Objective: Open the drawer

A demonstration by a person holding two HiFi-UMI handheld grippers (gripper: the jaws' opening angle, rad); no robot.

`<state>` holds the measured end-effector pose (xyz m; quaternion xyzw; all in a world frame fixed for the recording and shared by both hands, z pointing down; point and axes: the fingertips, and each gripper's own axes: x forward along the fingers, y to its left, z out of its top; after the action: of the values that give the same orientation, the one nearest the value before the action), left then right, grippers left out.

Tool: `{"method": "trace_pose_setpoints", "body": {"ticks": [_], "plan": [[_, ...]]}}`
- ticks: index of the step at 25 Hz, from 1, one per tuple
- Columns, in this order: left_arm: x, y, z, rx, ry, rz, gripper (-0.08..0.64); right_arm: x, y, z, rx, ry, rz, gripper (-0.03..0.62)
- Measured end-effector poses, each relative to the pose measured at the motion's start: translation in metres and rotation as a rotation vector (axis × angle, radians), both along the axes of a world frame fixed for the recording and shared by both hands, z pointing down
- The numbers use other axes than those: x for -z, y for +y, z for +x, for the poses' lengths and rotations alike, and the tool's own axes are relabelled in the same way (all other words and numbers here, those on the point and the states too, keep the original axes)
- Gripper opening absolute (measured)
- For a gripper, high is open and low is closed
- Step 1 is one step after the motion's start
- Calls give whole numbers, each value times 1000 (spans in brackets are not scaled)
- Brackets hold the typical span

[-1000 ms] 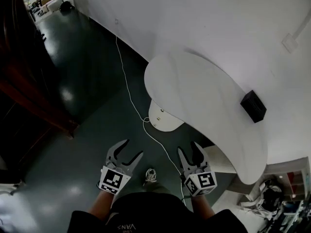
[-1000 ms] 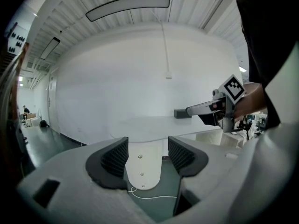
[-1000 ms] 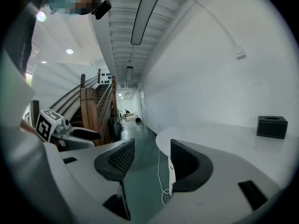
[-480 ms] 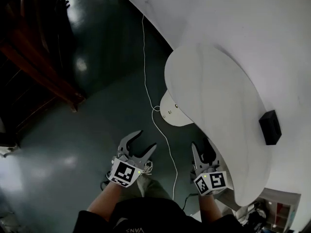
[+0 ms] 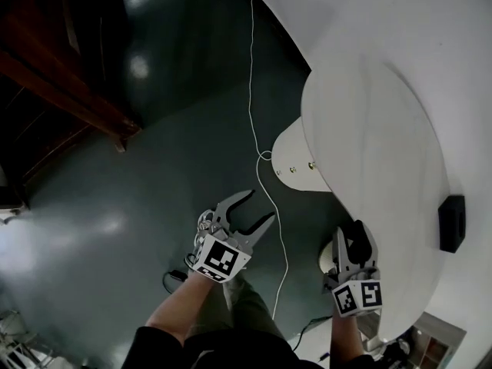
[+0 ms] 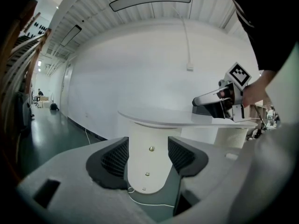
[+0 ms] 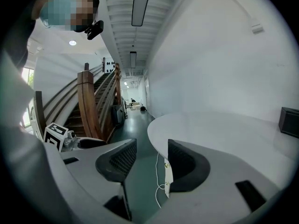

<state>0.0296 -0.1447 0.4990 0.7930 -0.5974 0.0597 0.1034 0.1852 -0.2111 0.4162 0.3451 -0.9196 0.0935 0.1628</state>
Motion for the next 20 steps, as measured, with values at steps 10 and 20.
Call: {"method": "trace_pose_setpoints", "body": {"ticks": [10, 20], "plan": [[-69, -67, -3, -84, 80, 9, 259, -32, -42, -36, -58, -20, -4, 201], [-110, -126, 37, -273, 129, 31, 259, -49, -59, -33, -165, -36, -27, 196]]}}
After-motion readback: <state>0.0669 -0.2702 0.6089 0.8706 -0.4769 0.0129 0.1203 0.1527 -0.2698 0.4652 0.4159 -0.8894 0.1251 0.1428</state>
